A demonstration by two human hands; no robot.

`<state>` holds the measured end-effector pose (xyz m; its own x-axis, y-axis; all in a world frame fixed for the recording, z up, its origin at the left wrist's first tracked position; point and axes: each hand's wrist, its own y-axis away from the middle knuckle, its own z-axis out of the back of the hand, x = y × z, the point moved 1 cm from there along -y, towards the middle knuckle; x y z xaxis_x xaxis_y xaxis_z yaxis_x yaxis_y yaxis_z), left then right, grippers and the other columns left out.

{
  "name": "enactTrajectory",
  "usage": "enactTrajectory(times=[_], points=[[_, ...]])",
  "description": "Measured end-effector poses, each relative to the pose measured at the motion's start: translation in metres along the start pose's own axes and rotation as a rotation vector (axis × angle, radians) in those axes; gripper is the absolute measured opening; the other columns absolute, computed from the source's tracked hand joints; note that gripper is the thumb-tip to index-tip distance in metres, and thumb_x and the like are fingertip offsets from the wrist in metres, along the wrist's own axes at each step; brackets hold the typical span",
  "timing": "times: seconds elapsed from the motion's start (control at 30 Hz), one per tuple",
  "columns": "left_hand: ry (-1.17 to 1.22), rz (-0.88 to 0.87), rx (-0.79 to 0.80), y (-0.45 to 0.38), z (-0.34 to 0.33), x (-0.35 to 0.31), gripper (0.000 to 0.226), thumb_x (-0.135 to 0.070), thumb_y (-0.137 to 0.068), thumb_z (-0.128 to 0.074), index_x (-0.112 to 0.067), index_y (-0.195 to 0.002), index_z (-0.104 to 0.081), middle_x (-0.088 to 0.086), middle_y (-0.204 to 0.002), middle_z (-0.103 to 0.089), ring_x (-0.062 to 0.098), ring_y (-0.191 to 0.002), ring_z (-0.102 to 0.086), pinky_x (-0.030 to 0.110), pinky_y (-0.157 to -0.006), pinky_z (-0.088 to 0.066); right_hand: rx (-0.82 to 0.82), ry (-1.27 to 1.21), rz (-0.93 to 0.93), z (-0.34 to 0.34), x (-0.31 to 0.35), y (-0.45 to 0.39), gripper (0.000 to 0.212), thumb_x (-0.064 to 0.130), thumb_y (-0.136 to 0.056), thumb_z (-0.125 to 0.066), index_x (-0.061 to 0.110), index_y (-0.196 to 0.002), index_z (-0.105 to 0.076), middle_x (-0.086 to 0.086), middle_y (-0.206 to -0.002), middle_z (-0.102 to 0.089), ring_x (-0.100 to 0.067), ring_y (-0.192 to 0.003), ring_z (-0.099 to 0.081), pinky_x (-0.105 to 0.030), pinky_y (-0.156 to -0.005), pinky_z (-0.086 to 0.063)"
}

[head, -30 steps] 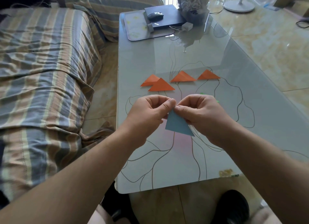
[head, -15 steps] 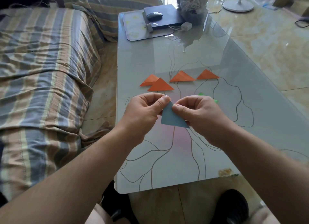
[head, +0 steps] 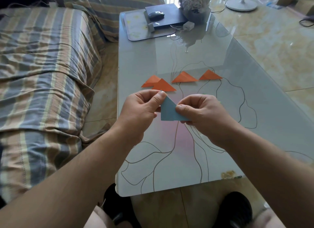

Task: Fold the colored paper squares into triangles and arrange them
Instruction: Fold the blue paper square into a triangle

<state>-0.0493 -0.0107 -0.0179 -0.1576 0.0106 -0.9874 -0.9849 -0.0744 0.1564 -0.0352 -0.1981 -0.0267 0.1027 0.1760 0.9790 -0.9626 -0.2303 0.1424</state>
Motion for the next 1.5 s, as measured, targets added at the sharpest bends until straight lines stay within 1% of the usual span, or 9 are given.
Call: enactTrajectory(times=[0.13, 0.27, 0.43, 0.6, 0.9, 1.0, 1.13, 1.37, 1.5], points=[[0.020, 0.026, -0.007, 0.001, 0.000, -0.001, 0.014, -0.030, -0.098, -0.068, -0.018, -0.103, -0.073, 0.001, -0.092, -0.076, 0.017, -0.086, -0.072, 0.044, -0.090, -0.056, 0.005, 0.016, -0.011, 0.000, 0.001, 0.000, 0.014, 0.018, -0.095, -0.075, 0.017, -0.081, -0.076, -0.006, -0.078, -0.070, -0.015, -0.069, -0.063, -0.032, -0.066, -0.050], [0.022, 0.042, -0.021, 0.001, 0.000, -0.003, 0.013, -0.030, -0.098, -0.068, -0.018, -0.103, -0.073, 0.001, -0.093, -0.077, 0.017, -0.088, -0.074, 0.043, -0.089, -0.056, -0.019, 0.014, 0.002, 0.000, 0.004, 0.001, 0.014, 0.017, -0.095, -0.075, 0.016, -0.081, -0.075, -0.007, -0.077, -0.069, -0.014, -0.067, -0.063, -0.030, -0.065, -0.051], [0.039, 0.035, -0.062, 0.000, 0.002, -0.006, 0.008, -0.027, -0.098, -0.069, -0.021, -0.096, -0.073, -0.001, -0.089, -0.076, 0.014, -0.083, -0.073, 0.042, -0.087, -0.055, -0.013, -0.001, -0.027, 0.000, 0.006, 0.002, 0.013, 0.020, -0.094, -0.076, 0.018, -0.081, -0.076, -0.008, -0.078, -0.071, -0.018, -0.070, -0.065, -0.037, -0.071, -0.052], [0.044, 0.033, -0.078, 0.000, 0.003, -0.006, 0.007, -0.026, -0.098, -0.069, -0.021, -0.096, -0.072, -0.003, -0.086, -0.077, 0.010, -0.080, -0.073, 0.041, -0.086, -0.054, 0.006, -0.006, -0.057, 0.000, 0.008, 0.004, 0.013, 0.018, -0.096, -0.073, 0.017, -0.083, -0.074, -0.005, -0.077, -0.071, -0.018, -0.071, -0.066, -0.036, -0.072, -0.052], [0.062, 0.050, -0.126, -0.003, 0.003, -0.007, 0.008, -0.028, -0.098, -0.069, -0.020, -0.097, -0.072, -0.007, -0.082, -0.076, 0.008, -0.077, -0.073, 0.041, -0.087, -0.055, -0.002, -0.038, -0.123, 0.001, 0.011, 0.004, 0.017, 0.013, -0.095, -0.071, 0.015, -0.078, -0.072, -0.005, -0.073, -0.069, -0.019, -0.069, -0.066, -0.035, -0.072, -0.051], [0.066, 0.056, -0.139, -0.003, 0.004, -0.008, 0.008, -0.028, -0.098, -0.069, -0.021, -0.096, -0.071, -0.007, -0.080, -0.076, 0.009, -0.077, -0.073, 0.045, -0.092, -0.057, 0.005, -0.037, -0.143, 0.001, 0.011, 0.005, 0.016, 0.016, -0.096, -0.071, 0.015, -0.079, -0.073, -0.004, -0.074, -0.070, -0.020, -0.070, -0.066, -0.036, -0.074, -0.052], [0.065, 0.042, -0.155, -0.002, 0.008, -0.013, 0.008, -0.028, -0.099, -0.068, -0.021, -0.098, -0.071, -0.008, -0.080, -0.077, 0.006, -0.077, -0.074, 0.049, -0.098, -0.056, -0.020, -0.033, -0.120, 0.002, 0.012, 0.005, 0.018, 0.015, -0.095, -0.072, 0.015, -0.077, -0.071, -0.005, -0.073, -0.070, -0.020, -0.069, -0.066, -0.036, -0.073, -0.052], [0.071, 0.059, -0.175, -0.001, 0.008, -0.013, 0.008, -0.028, -0.099, -0.068, -0.022, -0.095, -0.071, -0.006, -0.083, -0.077, 0.009, -0.082, -0.074, 0.050, -0.099, -0.055, -0.024, -0.018, -0.084, 0.001, 0.013, 0.005, 0.021, 0.016, -0.093, -0.075, 0.015, -0.073, -0.069, -0.008, -0.070, -0.067, -0.019, -0.067, -0.066, -0.037, -0.071, -0.052], [0.102, 0.103, -0.183, -0.004, 0.008, -0.013, 0.008, -0.027, -0.099, -0.068, -0.020, -0.095, -0.069, -0.002, -0.087, -0.075, 0.018, -0.091, -0.072, 0.053, -0.102, -0.054, 0.033, -0.026, -0.080, 0.004, 0.016, 0.006, 0.016, 0.018, -0.093, -0.075, 0.010, -0.081, -0.069, -0.009, -0.072, -0.068, -0.021, -0.069, -0.069, -0.037, -0.072, -0.051]])
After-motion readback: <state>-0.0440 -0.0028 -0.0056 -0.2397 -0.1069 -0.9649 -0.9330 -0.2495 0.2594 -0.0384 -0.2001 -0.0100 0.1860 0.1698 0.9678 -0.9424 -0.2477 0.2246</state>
